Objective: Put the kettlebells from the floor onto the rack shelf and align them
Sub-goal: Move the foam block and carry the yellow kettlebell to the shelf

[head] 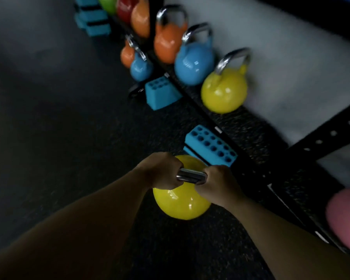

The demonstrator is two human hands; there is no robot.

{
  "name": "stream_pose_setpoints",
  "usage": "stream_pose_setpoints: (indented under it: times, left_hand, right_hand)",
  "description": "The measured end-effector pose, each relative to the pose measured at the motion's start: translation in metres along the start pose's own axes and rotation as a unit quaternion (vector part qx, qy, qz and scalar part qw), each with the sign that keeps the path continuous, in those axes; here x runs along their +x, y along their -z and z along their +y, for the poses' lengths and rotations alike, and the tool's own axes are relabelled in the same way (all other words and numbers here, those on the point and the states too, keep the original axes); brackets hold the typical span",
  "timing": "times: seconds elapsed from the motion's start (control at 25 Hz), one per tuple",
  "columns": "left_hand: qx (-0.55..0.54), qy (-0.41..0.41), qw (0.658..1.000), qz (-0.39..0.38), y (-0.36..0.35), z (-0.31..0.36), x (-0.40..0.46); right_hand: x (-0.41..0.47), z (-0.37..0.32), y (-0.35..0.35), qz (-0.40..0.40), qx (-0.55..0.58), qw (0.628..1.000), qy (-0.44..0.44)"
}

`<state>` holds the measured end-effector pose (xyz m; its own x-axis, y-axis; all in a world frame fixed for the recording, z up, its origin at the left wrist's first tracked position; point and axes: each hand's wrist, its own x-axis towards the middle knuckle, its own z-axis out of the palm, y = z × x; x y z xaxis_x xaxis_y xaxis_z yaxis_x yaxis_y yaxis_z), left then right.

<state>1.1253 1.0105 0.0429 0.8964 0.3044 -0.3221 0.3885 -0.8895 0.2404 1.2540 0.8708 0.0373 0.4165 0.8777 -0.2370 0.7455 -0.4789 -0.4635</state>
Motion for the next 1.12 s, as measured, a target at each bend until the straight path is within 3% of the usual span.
stream_pose_setpoints:
  times: [0.16, 0.32, 0.48, 0.6, 0.72, 0.84, 0.96, 1.12]
  left_hand:
    - [0.046, -0.069, 0.995, 0.058, 0.068, 0.031, 0.087]
    - [0.082, -0.148, 0.972, 0.164, 0.108, 0.051, 0.168]
    - [0.099, -0.201, 0.959, 0.171, 0.133, 0.069, 0.252]
    - [0.103, -0.225, 0.957, 0.152, 0.139, 0.085, 0.301]
    - [0.101, -0.236, 0.949, 0.181, 0.143, 0.099, 0.334]
    - [0.096, -0.232, 0.95, 0.184, 0.148, 0.106, 0.357]
    - [0.034, -0.214, 0.962, 0.166, 0.15, 0.111, 0.378]
    - [-0.011, -0.213, 0.966, 0.146, 0.15, 0.116, 0.396]
  right_hand:
    - [0.034, 0.046, 0.077, 0.124, -0.008, 0.991, -0.038]
    - [0.068, 0.081, 0.124, 0.231, -0.062, 0.967, -0.082]
    - [0.104, 0.122, 0.157, 0.303, -0.063, 0.941, -0.14]
    - [0.124, 0.147, 0.169, 0.317, -0.046, 0.927, -0.192]
    - [0.139, 0.17, 0.173, 0.35, -0.012, 0.91, -0.221]
    - [0.154, 0.189, 0.184, 0.33, -0.003, 0.91, -0.252]
    - [0.168, 0.202, 0.194, 0.303, 0.029, 0.909, -0.285]
    - [0.178, 0.212, 0.196, 0.327, 0.047, 0.894, -0.302]
